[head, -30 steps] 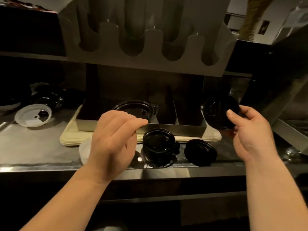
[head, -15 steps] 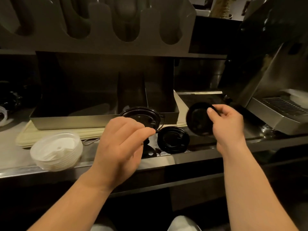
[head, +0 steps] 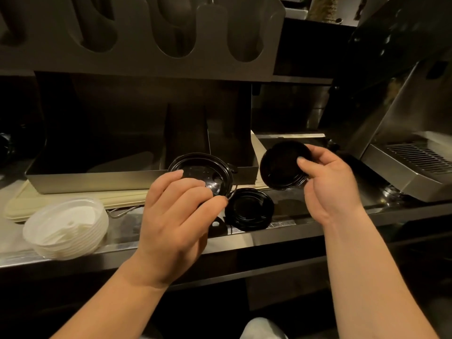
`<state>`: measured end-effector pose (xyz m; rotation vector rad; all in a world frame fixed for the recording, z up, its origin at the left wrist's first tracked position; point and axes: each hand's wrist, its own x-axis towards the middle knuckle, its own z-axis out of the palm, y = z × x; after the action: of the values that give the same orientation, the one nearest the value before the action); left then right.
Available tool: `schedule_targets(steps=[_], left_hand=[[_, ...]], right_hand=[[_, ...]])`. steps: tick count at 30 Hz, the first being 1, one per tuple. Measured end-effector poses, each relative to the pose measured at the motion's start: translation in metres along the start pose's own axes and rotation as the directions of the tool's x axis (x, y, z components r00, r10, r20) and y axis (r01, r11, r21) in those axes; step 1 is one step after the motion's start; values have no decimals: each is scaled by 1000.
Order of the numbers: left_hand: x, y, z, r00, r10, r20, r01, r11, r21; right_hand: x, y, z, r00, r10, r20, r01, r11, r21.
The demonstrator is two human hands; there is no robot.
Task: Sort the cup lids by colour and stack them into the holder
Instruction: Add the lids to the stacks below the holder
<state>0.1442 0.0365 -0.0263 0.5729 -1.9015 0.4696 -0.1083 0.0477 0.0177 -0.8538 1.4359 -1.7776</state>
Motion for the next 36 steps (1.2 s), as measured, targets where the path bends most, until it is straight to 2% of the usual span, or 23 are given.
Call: schedule_targets(steps=[5, 8, 11, 13, 18, 20, 25, 27, 30, 33, 36], left_hand=[[-4, 0, 4, 1000, -8, -7, 8, 999, 34], [-8, -2, 6, 1000, -17, 2, 17, 999, 48], [-11, -3, 9, 1000, -24, -9, 25, 999, 35], [-12, -4, 11, 999, -34, -26, 35, 999, 24], [-14, -5, 13, 999, -36, -38, 37, 999, 20], [-14, -6, 13, 998, -40, -46, 41, 999, 23], [-14, -7, 13, 995, -55, -78, 57, 998, 23], [-15, -10, 12, 996, -52, -75, 54, 998, 24], [-18, -12, 11, 997, -48, -67, 49, 999, 20], [-19, -12, 11, 996, -55, -71, 55, 998, 7], [-20, -13, 10, 994, -71, -79, 71, 997, 0]], right_hand=[[-3, -1, 3, 999, 10, -33, -8, 999, 36], [-1, 3, 5, 995, 92, -46, -90, 994, 59], [1, 3, 5, 980, 189, 61, -197, 962, 188], [1, -1, 6, 970, 204, 130, -225, 959, 170], [6, 7, 12, 978, 121, 167, -117, 992, -37], [7, 7, 11, 971, 92, 220, -81, 995, -61], [8, 4, 8, 923, -48, 381, 136, 969, -208], [7, 4, 6, 874, -42, 484, 217, 925, -311], [1, 1, 6, 792, 76, 606, 338, 772, -538], [-6, -4, 13, 752, 195, 629, 405, 617, -675], [-11, -2, 21, 715, 268, 645, 468, 503, -727]])
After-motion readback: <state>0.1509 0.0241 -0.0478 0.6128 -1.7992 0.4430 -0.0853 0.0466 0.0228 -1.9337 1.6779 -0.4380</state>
